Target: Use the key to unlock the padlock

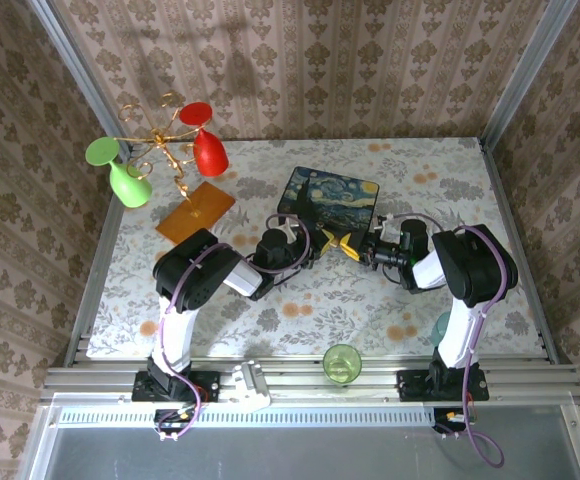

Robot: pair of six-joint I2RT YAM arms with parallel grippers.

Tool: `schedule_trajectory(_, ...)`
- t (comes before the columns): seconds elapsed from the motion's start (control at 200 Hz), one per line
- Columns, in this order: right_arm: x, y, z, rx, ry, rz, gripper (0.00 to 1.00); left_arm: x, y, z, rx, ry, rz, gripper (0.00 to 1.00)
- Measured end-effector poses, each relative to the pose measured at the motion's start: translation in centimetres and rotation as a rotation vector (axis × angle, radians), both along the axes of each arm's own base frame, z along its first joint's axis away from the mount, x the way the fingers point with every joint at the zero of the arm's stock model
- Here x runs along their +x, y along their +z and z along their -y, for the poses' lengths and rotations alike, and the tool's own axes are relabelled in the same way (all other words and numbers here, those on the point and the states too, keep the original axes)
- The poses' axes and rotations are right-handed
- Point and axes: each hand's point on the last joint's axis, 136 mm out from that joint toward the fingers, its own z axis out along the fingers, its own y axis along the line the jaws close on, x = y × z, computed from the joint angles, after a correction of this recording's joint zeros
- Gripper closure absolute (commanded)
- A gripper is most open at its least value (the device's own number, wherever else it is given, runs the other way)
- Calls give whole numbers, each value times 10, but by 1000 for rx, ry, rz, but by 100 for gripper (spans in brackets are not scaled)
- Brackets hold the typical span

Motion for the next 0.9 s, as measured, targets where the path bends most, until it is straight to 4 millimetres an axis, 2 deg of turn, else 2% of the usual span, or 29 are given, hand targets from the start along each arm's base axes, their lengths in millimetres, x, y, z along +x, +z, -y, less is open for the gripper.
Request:
schedule_trajectory(0.06, -1, -2, 1, -2, -5, -6, 63, -1, 0, 1, -4, -6, 4, 100)
schedule_trajectory(0.12, -1, -3, 2, -3, -9, -10, 63, -1, 1, 1, -5, -8, 7, 100)
schedule_trajectory(0.325, -3, 4, 5, 1, -17, 3, 68, -4, 1, 3, -8, -18, 10, 100)
schedule_trajectory(0.38, -2, 6, 6, 6, -23, 8, 75, -6, 1, 4, -8, -27, 8, 100)
schedule_trajectory(0.515, -3, 9, 7, 16, -27, 17, 81, -10, 0, 7, -5, -42, 10, 100)
schedule_trajectory(0.8, -7, 7, 9, 19, -33, 18, 77, -13, 0, 9, -5, -54, 11, 100)
schedule_trajectory(0.9, -9, 6, 12, 20, -40, 23, 80, -13, 0, 9, -4, -56, 11, 100)
